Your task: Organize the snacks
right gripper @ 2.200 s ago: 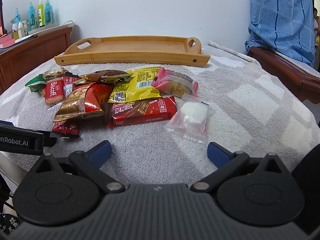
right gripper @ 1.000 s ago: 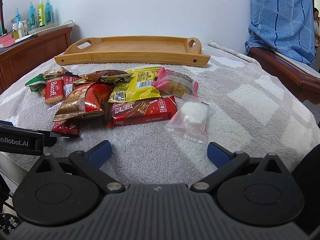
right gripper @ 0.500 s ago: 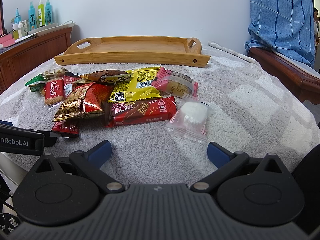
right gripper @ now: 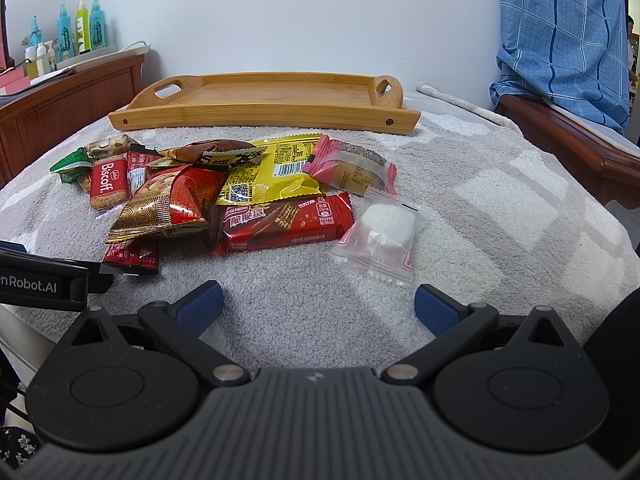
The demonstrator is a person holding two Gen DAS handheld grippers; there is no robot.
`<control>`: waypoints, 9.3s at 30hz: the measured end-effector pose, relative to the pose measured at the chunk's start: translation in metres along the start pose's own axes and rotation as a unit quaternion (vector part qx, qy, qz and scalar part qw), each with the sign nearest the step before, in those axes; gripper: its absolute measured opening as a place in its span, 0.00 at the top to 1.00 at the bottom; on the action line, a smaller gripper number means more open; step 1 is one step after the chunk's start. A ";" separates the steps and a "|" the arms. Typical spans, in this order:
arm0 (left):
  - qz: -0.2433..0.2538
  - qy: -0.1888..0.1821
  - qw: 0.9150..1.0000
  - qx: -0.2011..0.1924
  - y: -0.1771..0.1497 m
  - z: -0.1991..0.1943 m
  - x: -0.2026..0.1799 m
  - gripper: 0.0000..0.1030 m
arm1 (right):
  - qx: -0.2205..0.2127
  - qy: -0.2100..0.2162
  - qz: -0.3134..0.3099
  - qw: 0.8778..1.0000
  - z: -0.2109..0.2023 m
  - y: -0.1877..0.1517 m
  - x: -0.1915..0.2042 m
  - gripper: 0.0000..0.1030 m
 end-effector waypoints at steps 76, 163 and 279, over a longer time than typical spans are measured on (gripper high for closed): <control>-0.157 -0.111 0.981 -0.005 0.055 0.007 -0.020 0.76 | -0.045 -0.018 0.091 0.995 -0.001 0.021 -0.047 0.54; -0.045 -0.164 0.985 -0.020 0.257 0.073 -0.051 0.79 | -0.038 0.121 0.107 0.986 0.126 0.213 -0.066 0.64; -0.037 -0.183 0.979 0.079 0.076 0.016 -0.061 0.57 | -0.026 0.037 0.014 0.999 -0.008 0.044 -0.005 0.03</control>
Point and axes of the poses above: each gripper's, at about its wrist camera, not at the fingertips, and z roughly the way its jaws point, x to its left, y to its top, the point moved 5 cm from there along z, roughly the way its jaws point, and after that the axes turned 3 degrees about -y, right-handed, at the moved point
